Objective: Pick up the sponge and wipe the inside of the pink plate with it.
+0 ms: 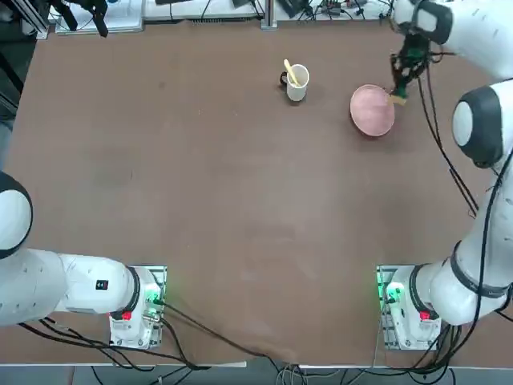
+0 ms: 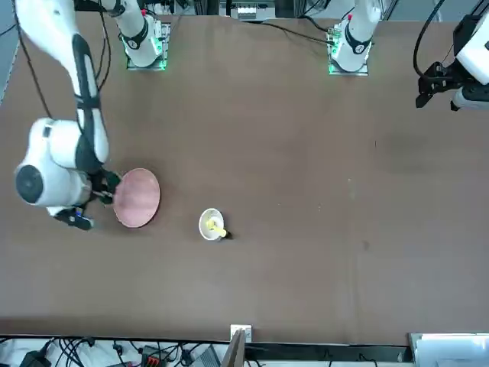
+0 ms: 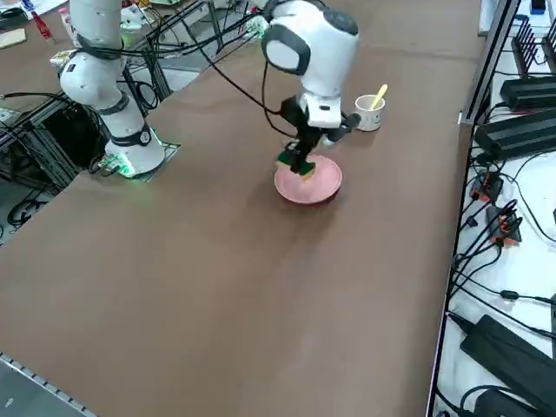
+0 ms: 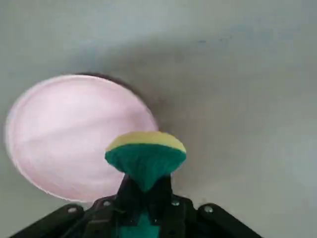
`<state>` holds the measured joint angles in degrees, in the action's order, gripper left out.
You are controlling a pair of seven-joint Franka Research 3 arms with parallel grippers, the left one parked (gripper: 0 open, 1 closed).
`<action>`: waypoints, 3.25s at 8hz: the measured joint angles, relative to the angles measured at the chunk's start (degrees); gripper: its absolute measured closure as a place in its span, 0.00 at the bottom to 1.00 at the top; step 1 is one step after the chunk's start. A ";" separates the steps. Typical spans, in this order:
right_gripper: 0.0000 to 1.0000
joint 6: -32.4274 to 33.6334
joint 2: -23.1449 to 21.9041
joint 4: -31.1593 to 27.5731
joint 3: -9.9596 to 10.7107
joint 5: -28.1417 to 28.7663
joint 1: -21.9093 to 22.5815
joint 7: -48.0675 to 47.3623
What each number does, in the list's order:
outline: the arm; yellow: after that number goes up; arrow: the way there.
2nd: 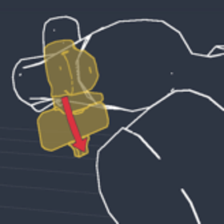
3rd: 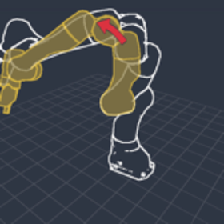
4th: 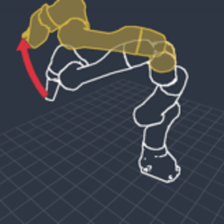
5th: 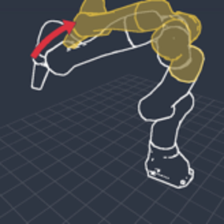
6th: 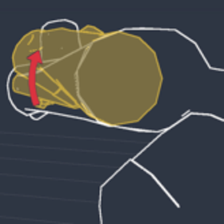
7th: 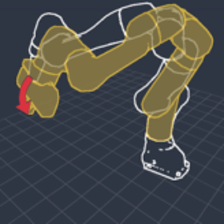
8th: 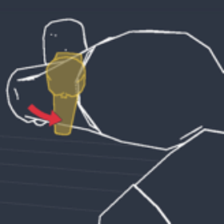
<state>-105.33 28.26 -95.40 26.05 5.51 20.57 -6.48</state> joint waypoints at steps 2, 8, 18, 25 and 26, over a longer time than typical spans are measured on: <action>0.90 0.47 0.06 -1.04 4.01 -1.51 -1.34 9.19; 0.88 -9.99 6.40 -7.18 4.79 -1.56 -9.87 20.67; 0.00 0.84 -0.95 0.88 3.13 -1.03 -7.52 20.75; 0.00 14.19 -15.45 17.75 2.80 -0.29 0.16 13.14; 0.00 16.77 -18.09 17.81 2.77 -0.31 0.96 12.35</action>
<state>-88.56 10.18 -77.59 28.82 5.19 21.53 5.87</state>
